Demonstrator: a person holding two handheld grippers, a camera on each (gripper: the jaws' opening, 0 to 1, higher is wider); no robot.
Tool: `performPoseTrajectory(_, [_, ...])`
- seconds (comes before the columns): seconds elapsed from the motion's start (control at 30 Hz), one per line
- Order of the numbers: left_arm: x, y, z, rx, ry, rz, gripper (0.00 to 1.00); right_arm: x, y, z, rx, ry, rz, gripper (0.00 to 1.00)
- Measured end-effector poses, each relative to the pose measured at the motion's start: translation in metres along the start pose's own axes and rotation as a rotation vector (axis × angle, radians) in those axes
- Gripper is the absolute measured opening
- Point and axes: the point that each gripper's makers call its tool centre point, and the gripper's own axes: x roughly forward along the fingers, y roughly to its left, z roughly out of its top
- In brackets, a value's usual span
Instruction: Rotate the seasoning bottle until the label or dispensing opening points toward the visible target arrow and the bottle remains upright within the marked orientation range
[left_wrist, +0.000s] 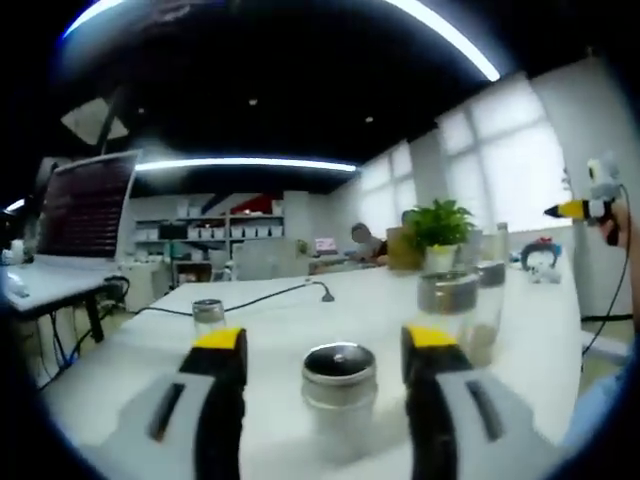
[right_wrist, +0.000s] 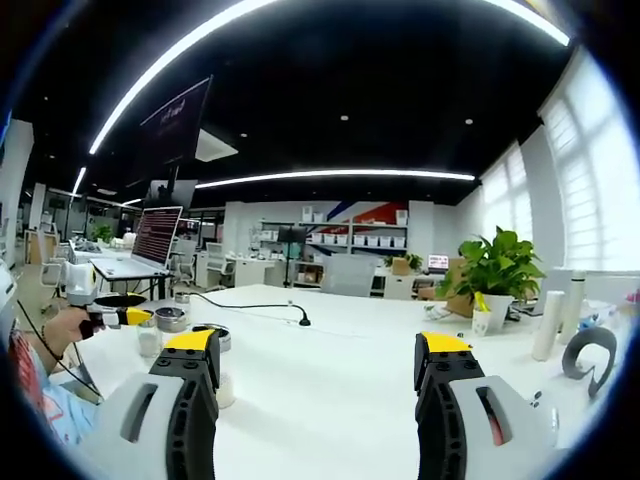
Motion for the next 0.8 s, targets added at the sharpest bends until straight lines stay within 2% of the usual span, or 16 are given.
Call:
performPoseTrajectory(0.2, [0.004, -0.005, -0.007, 0.011, 0.022, -0.012, 0.65, -0.005, -0.005, 0.009, -0.013, -0.028, -0.023, 0.82])
performPoseTrajectory(0.47, [0.008, -0.004, -0.012, 0.01, 0.035, -0.015, 0.64, -0.001, -0.006, 0.007, -0.004, -0.015, -0.016, 0.82])
performPoseTrajectory(0.8, [0.009, 0.0, -0.019, -0.017, 0.042, -0.01, 0.55, -0.002, -0.005, 0.005, -0.003, -0.012, -0.014, 0.82])
